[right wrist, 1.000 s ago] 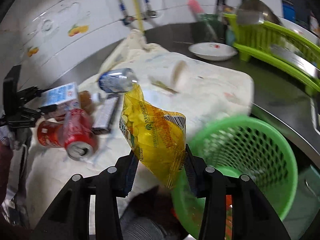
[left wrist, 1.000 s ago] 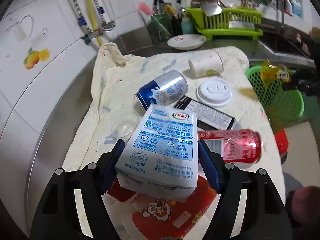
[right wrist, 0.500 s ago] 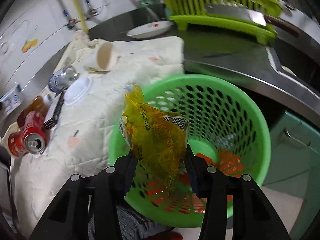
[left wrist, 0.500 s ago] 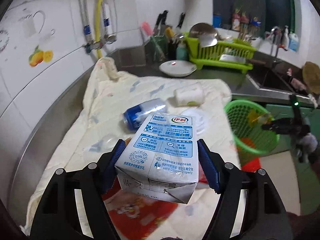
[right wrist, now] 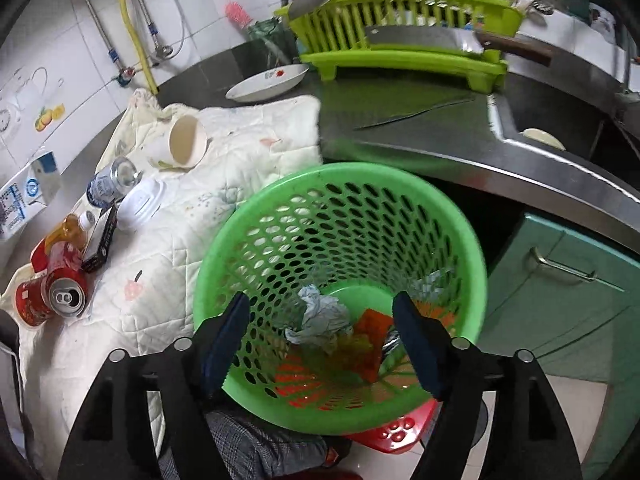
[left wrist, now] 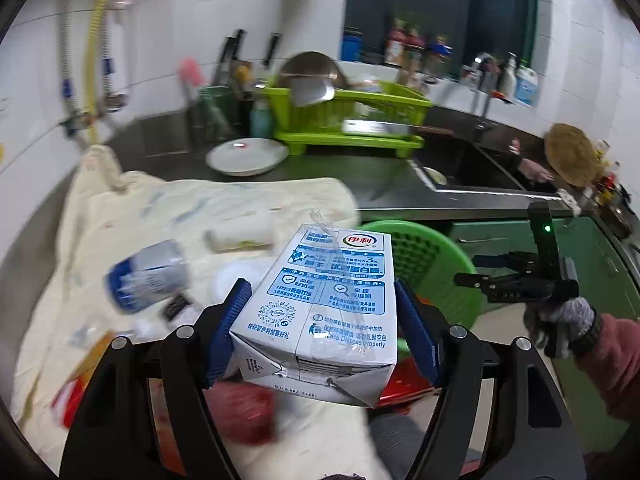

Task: Collect trash
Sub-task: 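Drop the yellow bag into the basket with the right gripper while the left gripper drops the milk carton there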

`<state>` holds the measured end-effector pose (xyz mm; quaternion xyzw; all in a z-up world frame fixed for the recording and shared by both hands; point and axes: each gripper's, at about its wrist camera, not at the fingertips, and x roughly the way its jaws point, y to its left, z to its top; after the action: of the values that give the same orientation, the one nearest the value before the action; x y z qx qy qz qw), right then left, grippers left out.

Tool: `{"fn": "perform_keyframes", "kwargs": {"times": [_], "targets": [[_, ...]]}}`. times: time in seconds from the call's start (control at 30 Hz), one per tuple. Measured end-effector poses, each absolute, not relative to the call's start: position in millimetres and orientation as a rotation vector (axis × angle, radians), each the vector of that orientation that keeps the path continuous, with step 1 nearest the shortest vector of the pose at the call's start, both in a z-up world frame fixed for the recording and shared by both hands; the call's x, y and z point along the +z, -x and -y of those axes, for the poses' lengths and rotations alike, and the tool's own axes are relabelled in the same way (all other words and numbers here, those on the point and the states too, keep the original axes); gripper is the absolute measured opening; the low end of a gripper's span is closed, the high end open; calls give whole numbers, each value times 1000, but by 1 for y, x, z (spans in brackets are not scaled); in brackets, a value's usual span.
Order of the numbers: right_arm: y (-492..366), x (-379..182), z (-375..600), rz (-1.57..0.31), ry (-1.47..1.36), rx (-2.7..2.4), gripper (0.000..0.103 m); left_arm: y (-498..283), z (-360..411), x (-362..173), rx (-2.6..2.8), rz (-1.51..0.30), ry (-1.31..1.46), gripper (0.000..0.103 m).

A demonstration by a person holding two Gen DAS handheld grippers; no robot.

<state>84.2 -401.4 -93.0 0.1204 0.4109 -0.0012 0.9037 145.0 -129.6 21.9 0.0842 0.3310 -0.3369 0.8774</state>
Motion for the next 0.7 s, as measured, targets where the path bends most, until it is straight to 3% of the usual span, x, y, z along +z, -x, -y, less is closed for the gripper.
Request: {"fn": "perform_keyframes", "kwargs": {"times": [0.3, 0.7], "targets": [[-52, -78, 412, -782, -240, -20, 86, -156, 225, -27, -782, -806, -228, 71], [-29, -86, 436, -771, -267, -49, 87, -168, 292, -79, -814, -941, -217, 73]]}}
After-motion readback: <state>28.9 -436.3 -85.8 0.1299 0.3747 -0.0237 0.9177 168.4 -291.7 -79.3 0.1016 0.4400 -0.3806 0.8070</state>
